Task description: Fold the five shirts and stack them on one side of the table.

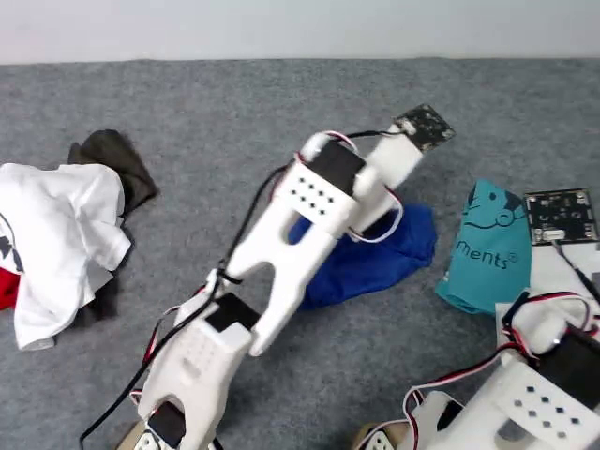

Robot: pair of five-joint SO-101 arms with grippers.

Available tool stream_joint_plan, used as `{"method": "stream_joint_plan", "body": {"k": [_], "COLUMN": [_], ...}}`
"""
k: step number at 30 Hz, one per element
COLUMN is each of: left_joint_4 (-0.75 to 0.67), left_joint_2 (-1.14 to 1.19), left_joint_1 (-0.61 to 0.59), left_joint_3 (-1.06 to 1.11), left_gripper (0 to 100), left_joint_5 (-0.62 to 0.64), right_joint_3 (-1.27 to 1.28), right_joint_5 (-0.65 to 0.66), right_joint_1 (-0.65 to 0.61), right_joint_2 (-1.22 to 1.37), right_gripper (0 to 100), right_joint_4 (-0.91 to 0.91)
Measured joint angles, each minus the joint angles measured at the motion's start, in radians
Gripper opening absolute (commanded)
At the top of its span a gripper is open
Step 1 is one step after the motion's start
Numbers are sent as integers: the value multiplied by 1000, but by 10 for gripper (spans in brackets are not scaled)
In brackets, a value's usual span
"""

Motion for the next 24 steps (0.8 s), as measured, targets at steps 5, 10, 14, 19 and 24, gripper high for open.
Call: {"method": "stream_joint_plan", "body": {"k": [5,10,14,19,24], "left_joint_4": [2,2,2,2,2], "left_joint_2": [107,183,195,187,114], "left_joint_1": [28,32,34,23,-68], "left_joint_3": [-123,-236,-290,-298,-264], "left_gripper": [77,212,216,144,8], "left_joint_5": [25,49,61,63,48], "right_joint_3": [61,112,112,112,112], "right_joint_5": [0,0,0,0,0], "right_joint_1": [0,0,0,0,0], "right_joint_2": [0,0,0,0,0], "right_gripper": [92,92,92,92,92], "right_joint_4": [0,0,0,0,0]}}
